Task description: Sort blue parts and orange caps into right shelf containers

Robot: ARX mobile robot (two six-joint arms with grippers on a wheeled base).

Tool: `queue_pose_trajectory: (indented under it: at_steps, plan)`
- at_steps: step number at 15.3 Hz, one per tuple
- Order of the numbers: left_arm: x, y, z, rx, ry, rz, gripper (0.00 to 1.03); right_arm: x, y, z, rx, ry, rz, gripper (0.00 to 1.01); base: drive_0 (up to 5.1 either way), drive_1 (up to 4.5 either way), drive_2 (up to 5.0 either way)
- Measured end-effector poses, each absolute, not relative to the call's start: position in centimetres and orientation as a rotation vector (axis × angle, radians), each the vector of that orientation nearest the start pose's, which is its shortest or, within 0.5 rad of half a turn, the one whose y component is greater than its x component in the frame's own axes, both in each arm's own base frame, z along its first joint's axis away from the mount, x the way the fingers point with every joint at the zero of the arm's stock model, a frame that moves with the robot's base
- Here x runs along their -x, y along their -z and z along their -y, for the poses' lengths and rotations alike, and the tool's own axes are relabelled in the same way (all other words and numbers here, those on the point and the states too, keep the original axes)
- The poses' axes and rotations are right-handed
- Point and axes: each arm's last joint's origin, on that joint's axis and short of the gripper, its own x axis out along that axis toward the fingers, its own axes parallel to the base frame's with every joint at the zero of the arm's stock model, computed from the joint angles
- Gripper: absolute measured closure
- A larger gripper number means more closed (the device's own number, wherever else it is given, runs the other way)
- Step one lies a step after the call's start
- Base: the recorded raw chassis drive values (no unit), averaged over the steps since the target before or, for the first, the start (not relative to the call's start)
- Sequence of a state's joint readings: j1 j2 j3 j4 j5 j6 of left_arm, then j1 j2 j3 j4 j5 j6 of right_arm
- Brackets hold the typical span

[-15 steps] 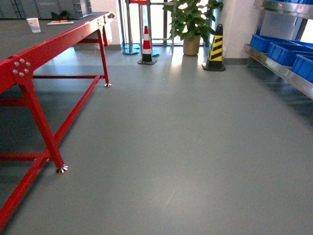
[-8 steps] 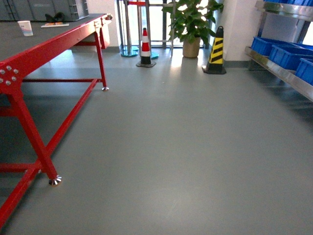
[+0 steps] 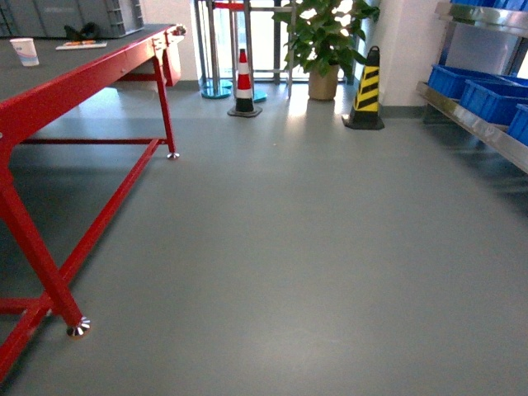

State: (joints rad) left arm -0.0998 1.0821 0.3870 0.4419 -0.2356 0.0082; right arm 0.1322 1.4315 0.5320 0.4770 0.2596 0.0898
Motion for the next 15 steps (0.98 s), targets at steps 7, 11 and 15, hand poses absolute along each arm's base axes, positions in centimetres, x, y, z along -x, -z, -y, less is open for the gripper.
queue_pose_trajectory:
  at_steps: [7,11,15]
  plan:
    - [-21.53,-20.15,1.40,-0.050,-0.137,-0.252,0.59,-26.90,-17.20,-2.96,-0.006,0.139,-0.405,0.58,-1.5,-0.22,-2.7]
    - [-21.53,-20.15,1.39,-0.050,-0.138,-0.252,0.59,-26.90,-17.20,-2.98,-0.006,0.138,-0.405,0.58,-1.5,-1.52,-1.5]
    - [-21.53,-20.15,1.40,-0.050,-0.138,-0.252,0.59,-26.90,-17.19,-2.96,-0.006,0.139,-0.406,0.58,-1.5,-1.54,-1.5]
